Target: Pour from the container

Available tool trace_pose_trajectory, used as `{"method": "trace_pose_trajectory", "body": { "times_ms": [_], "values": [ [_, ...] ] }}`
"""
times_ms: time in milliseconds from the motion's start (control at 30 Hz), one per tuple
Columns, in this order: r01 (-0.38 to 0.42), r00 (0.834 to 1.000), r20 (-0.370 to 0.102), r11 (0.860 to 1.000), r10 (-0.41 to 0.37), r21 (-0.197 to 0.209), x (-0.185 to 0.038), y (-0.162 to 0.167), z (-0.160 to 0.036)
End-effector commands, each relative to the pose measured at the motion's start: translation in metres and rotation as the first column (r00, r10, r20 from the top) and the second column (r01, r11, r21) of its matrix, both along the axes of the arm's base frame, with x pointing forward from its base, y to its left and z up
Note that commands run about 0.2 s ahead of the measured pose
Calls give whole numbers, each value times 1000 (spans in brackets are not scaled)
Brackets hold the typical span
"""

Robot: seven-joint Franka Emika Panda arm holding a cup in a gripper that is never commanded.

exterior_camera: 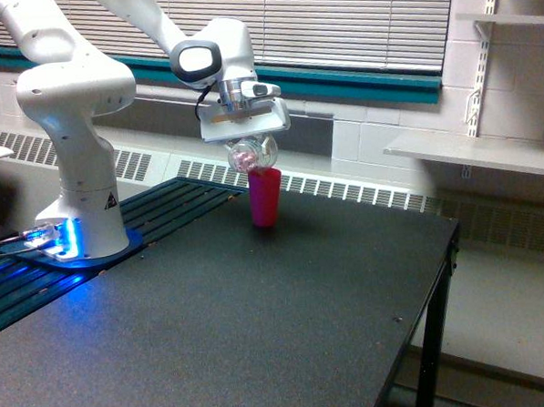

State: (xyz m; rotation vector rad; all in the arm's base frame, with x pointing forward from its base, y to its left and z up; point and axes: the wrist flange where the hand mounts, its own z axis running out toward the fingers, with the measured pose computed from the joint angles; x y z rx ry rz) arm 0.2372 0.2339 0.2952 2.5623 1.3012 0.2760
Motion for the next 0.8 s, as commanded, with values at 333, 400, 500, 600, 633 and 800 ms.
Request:
{"method": "trace_pose_trajectory", "body": {
  "times_ms": [333,400,500,600,633,800],
  "values": [
    [-4,1000,8,1000,4,-17,-1,-2,-1],
    [-6,1000,10,1000,6,-18,0,-2,0],
    [-7,1000,12,1000,7,-19,0,-1,0],
    [-9,1000,14,1000,9,-21,0,-1,1],
    [-10,1000,15,1000,10,-21,0,-1,1],
    [-14,1000,16,1000,14,-24,0,-1,2]
  ]
}}
